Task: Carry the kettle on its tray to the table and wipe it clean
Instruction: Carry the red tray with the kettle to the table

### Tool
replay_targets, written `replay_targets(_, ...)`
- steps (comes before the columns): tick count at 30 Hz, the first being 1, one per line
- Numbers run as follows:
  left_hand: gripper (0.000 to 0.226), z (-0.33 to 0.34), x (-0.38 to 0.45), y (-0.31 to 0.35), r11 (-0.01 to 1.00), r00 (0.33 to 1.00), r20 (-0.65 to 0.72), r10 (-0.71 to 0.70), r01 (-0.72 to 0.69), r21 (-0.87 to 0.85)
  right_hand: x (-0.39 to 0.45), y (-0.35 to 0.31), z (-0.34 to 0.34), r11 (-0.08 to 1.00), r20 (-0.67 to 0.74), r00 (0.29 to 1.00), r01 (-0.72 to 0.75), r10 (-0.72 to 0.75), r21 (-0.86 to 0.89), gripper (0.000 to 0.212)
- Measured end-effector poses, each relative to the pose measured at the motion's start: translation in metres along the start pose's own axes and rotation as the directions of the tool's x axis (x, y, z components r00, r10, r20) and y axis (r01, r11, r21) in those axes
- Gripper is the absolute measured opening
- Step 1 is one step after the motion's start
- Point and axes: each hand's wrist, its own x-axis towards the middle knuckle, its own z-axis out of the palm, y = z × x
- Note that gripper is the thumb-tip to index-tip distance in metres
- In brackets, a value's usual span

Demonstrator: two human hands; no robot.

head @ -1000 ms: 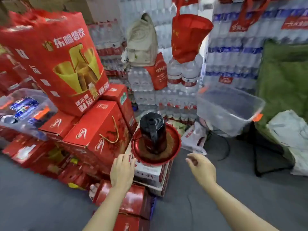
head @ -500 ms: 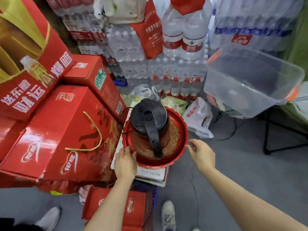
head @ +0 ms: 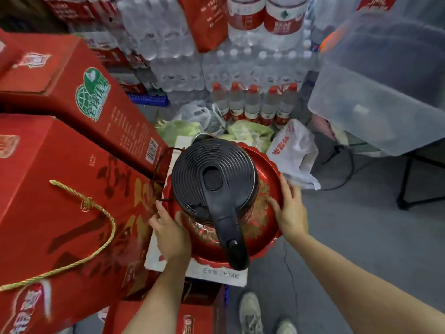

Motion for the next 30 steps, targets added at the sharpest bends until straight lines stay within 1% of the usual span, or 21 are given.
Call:
replay_targets(4,0.046,0.012,0.013,-0.007,0.997,0.997,0.013,-0.077,0.077,-0.016,0.01,-0.002,0.005,0.993,-0.044,0.996,-0.067,0.072,0.101,0.066)
replay_targets(5,0.044,0.014,0.015,-0.008,0.996,0.996,0.008,-0.086,0.086,-0.039,0.012,-0.003,0.006,0.985,-0.058,0.994,-0.081,0.09,0.15,0.064)
replay_targets(8,0.046,0.015,0.016,-0.011,0.991,0.997,-0.049,-0.053,0.047,-0.122,0.011,-0.007,0.011,0.952,-0.11,0.985,-0.099,0.136,0.291,0.06)
replay_targets(11,0.054,0.008,0.013,-0.007,0.989,0.994,-0.109,-0.016,0.0,-0.15,0.01,-0.006,0.012,0.931,-0.155,0.974,-0.103,0.166,0.35,0.058)
replay_targets(14,0.058,-0.002,0.011,0.008,0.988,0.993,-0.114,0.015,-0.032,-0.151,0.009,-0.002,0.004,0.906,-0.178,0.957,-0.143,0.23,0.398,0.055)
replay_targets(17,0.057,-0.011,0.008,0.032,0.986,0.994,-0.085,0.075,-0.086,-0.14,0.005,0.001,-0.016,0.883,-0.204,0.935,-0.179,0.289,0.433,0.053)
replay_targets(22,0.056,-0.029,-0.003,0.097,0.973,0.982,-0.073,0.176,-0.184,-0.141,-0.003,0.005,-0.07,0.856,-0.302,0.897,-0.142,0.324,0.497,0.053)
replay_targets(26,0.055,-0.034,-0.016,0.157,0.948,0.958,-0.037,0.284,-0.287,-0.135,-0.013,0.015,-0.123,0.834,-0.399,0.838,-0.114,0.373,0.54,0.054)
replay_targets(30,0.054,-0.032,-0.039,0.217,0.903,0.913,0.006,0.408,-0.403,-0.151,-0.028,0.033,-0.176,0.803,-0.467,0.763,-0.113,0.447,0.585,0.054)
